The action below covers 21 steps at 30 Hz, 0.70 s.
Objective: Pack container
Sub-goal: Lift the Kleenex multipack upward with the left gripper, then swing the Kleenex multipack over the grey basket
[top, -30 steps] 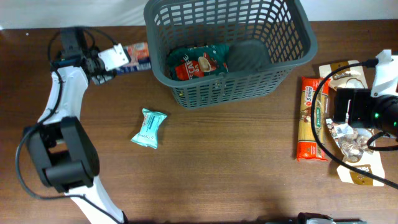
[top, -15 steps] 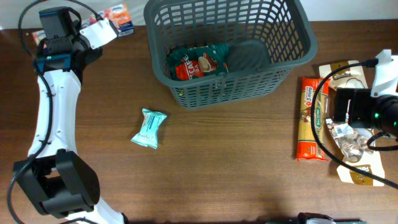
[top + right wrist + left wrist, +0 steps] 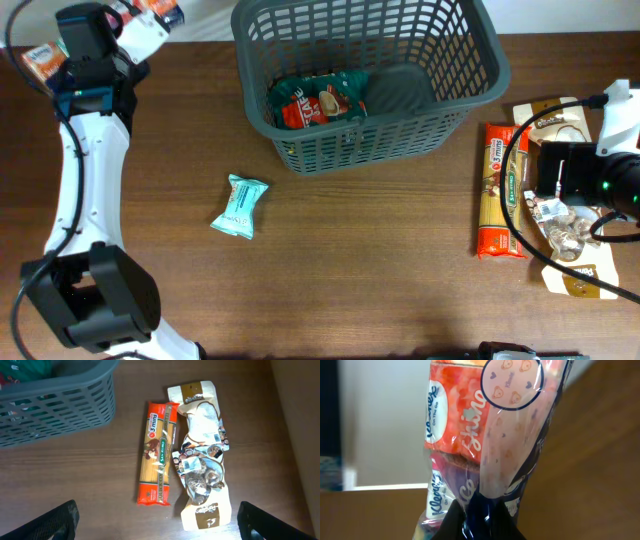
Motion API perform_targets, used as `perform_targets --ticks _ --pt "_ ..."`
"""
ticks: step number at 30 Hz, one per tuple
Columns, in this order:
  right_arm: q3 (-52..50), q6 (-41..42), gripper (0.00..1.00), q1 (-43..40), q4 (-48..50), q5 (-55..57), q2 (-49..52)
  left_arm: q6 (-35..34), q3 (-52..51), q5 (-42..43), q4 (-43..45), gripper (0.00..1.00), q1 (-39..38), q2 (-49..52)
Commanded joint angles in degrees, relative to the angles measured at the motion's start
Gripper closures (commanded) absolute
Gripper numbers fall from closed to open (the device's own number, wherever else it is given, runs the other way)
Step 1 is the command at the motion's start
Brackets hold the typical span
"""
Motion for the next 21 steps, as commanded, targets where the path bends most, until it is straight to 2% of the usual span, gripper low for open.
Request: perform_targets --ticks 1,10,17,21 --pt "0.7 0.7 0.01 -0.4 0.0 1.1 -0.3 -2.1 1.3 -0.9 3.9 0.98 -0.1 -6.1" --pt "0.7 0.7 0.01 -0.4 0.0 1.1 -0.3 -9.3 1.3 -1.2 12.1 0.98 -2.6 -15.1" --pt "0.7 0.7 0.01 -0.4 0.0 1.1 -0.3 -15.2 1.3 2.8 12.6 0.98 -8.2 -19.3" --pt "0.7 0.7 0.01 -0.4 0.0 1.1 -0.3 -15.5 1.3 5.4 11.9 0.98 -12.9 -19.3"
